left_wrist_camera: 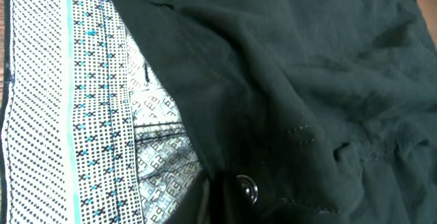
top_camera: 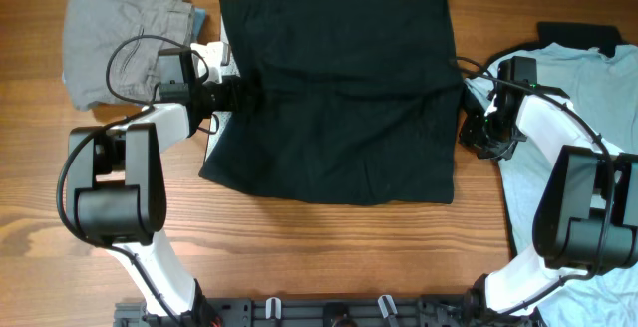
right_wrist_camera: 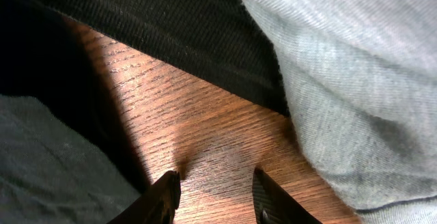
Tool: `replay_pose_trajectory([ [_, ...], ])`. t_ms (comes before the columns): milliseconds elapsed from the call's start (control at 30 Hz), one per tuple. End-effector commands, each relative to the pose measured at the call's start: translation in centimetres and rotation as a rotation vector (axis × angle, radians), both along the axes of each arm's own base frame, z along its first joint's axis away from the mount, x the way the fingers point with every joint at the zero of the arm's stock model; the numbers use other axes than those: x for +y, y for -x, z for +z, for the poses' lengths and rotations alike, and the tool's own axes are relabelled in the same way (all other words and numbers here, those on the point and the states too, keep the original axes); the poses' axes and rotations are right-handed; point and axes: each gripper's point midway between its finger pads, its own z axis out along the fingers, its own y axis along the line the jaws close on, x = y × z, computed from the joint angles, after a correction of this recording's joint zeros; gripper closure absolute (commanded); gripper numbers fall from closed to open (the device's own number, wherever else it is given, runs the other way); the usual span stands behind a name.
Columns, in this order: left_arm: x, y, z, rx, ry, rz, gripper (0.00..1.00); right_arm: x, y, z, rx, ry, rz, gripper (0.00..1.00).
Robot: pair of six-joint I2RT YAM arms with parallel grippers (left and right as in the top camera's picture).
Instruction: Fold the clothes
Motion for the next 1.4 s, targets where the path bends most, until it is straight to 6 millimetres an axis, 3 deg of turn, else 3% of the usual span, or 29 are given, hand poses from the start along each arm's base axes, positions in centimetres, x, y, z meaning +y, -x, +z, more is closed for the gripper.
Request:
replay_pose_trajectory([
  [0,-0.2,0.0,0.6,-0.003,0.027,0.008,0.96,0.7,1.7,-2.6,0.085,-0.035,0.013,0.60],
  [100,3.0,-1.2,3.4,-0.010,0.037,0.180,0.96,0.7,1.7,-2.6,0.085,-0.035,0.015,0.60],
  [200,4.0,-1.5,6.5,-0.061,0.052,0.218,0.96,0.7,1.7,-2.6,0.085,-0.034,0.016,0.60],
  [300,5.7,-1.1,7.4,-0.055,-0.023,0.302,0.96,0.7,1.6,-2.6,0.084,-0.034,0.016,0.59],
  [367,6.9,-0.7,6.9,-0.031,-0.078,0.355,0.96,0.7,1.7,-2.6,0.085,-0.034,0.016,0.59],
  [500,9.1,1.4,3.6,0.107,-0.201,0.442,0.96,0.6,1.7,-2.6,0.085,-0.031,0.015,0.59],
  [700,11.6,2.3,0.5,0.179,-0.327,0.528,0.96,0.6,1.8,-2.6,0.091,-0.032,0.015,0.59],
  [800,13.6,2.7,-0.3,0.195,-0.418,0.603,0.96,0.6,1.9,-2.6,0.093,-0.032,0.015,0.59],
  [933,13.8,2.8,-0.6,0.199,-0.430,0.610,0.95,0.7,1.9,-2.6,0.096,-0.033,0.015,0.54],
  [1000,13.0,2.5,-0.5,0.196,-0.393,0.582,0.55,0.7,1.9,-2.5,0.094,-0.032,0.036,0.50],
  [1067,11.9,2.5,-0.4,0.201,-0.343,0.542,0.43,1.0,2.0,-2.0,0.095,-0.048,0.063,0.51],
  [1167,10.1,2.6,1.6,0.184,-0.257,0.479,0.20,3.8,1.3,0.5,0.003,-0.202,0.198,0.49],
  [1267,9.3,2.7,5.0,0.131,-0.215,0.458,0.11,6.0,0.0,2.5,-0.095,-0.327,0.220,0.36],
  [1367,9.2,3.4,8.8,0.072,-0.205,0.463,0.08,7.1,-1.4,2.7,-0.159,-0.372,0.244,0.27],
])
